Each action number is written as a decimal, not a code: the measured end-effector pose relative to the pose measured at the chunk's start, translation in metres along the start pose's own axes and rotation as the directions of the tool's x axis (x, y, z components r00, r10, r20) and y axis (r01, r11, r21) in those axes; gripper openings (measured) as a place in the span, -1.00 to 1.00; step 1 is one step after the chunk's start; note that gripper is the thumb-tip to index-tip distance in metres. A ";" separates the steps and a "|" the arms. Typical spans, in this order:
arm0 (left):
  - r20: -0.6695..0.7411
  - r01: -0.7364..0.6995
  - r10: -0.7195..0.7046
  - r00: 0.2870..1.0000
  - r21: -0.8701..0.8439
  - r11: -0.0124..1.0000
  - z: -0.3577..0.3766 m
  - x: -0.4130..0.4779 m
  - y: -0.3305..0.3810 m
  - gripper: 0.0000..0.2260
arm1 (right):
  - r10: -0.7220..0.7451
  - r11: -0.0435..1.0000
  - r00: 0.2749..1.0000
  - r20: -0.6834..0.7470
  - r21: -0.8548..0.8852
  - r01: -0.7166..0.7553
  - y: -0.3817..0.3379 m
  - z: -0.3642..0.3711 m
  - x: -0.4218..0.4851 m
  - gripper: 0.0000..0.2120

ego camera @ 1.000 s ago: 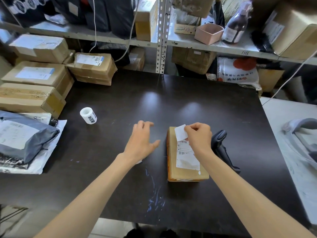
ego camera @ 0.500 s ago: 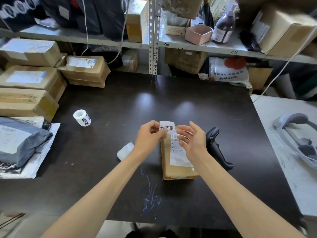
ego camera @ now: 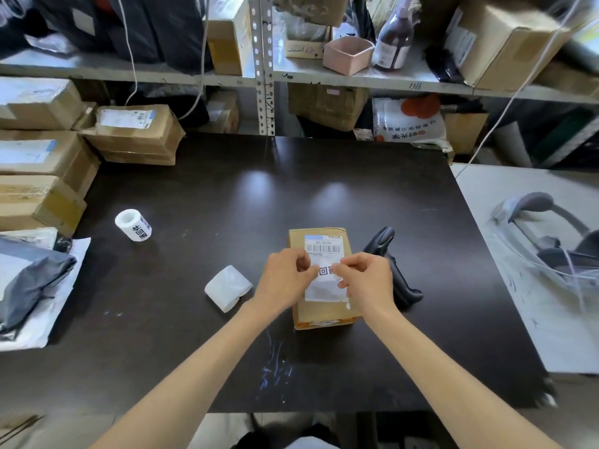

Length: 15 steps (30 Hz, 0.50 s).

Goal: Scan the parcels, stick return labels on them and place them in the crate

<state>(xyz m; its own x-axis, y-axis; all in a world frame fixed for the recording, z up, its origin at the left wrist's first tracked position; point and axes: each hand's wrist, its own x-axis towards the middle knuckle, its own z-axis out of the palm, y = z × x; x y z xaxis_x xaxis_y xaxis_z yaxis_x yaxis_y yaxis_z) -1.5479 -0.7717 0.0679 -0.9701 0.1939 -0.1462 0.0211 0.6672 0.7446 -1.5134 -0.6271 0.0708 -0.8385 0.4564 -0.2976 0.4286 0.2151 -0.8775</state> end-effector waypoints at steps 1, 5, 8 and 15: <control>0.005 -0.012 0.011 1.000 0.067 0.998 0.004 -0.001 0.000 -0.74 | -0.023 0.998 1.000 -0.001 -0.064 0.023 0.003 -0.002 -0.002 -0.92; -0.004 -0.037 0.037 0.999 0.134 0.990 0.014 -0.003 -0.001 -0.72 | -0.086 0.977 0.996 -0.001 -0.197 0.084 0.009 -0.003 -0.005 -0.91; -0.049 -0.043 0.052 0.997 0.164 0.986 0.011 -0.004 0.001 -0.82 | -0.173 0.970 0.984 0.041 -0.167 0.178 0.004 -0.007 -0.004 -0.87; 0.133 -0.171 0.196 0.972 -0.178 0.969 -0.016 0.004 0.013 -0.80 | -0.304 0.911 0.899 0.315 -0.179 0.371 -0.014 -0.020 0.006 -0.89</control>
<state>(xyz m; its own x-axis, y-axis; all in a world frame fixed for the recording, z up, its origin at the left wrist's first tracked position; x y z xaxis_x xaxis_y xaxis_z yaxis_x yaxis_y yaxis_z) -1.5556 -0.7737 0.0880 -0.9062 0.4146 -0.0832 0.1427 0.4851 0.8628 -1.5174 -0.6101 0.0891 -0.9902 0.0730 -0.1192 0.1398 0.5201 -0.8426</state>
